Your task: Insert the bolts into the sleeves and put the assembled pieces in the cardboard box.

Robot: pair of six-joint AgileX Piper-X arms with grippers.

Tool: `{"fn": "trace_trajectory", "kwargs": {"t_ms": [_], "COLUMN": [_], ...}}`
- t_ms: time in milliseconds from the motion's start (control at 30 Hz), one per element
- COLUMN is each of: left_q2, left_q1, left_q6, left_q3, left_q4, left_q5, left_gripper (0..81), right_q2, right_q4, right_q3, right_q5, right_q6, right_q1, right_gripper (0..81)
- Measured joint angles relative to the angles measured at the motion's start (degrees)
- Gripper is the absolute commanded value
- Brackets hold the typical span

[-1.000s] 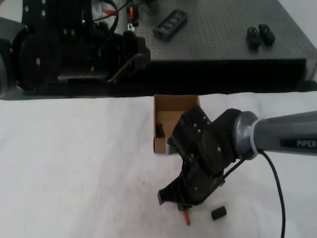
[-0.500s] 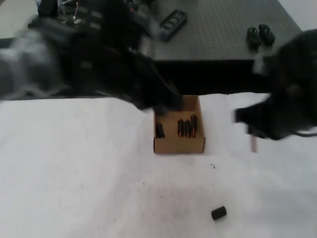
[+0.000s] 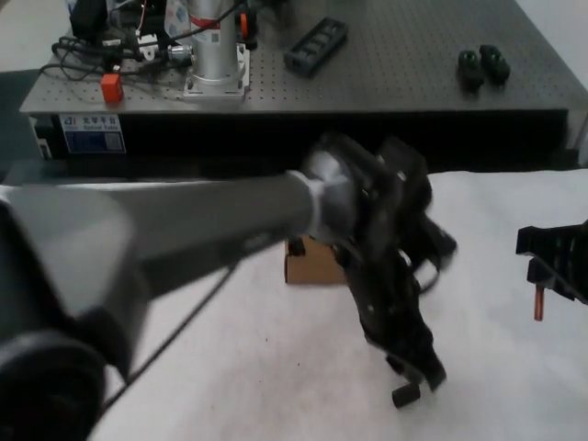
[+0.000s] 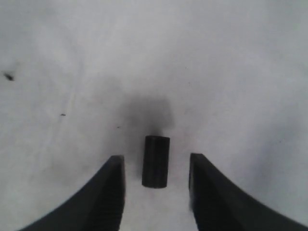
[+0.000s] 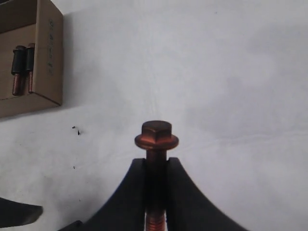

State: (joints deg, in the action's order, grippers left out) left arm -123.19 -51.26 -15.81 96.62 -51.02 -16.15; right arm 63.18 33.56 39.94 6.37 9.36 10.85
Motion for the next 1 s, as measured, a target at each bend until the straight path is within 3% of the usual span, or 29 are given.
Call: {"fn": "trace_trajectory", "kwargs": {"t_ms": [700,1000], "left_q2": [-2.7,-3.4], "left_q1": [-1.3,-1.3], "left_q6": [-6.7,-7.1], "left_q3": [0.3,0.8], "left_q4": [2.3,1.6], "left_q5": [5.2,5.2], "left_gripper": [31.4,23.0], "right_q2": [0.0,0.0], "right_q4": [0.0,0.0], "right_q3": [-0.1,-0.1], "right_q5": [1.4,2.0], "right_q6": [0.0,0.0], "right_q1": [0.0,0.0], "right_gripper": [5.3,5.3]}}
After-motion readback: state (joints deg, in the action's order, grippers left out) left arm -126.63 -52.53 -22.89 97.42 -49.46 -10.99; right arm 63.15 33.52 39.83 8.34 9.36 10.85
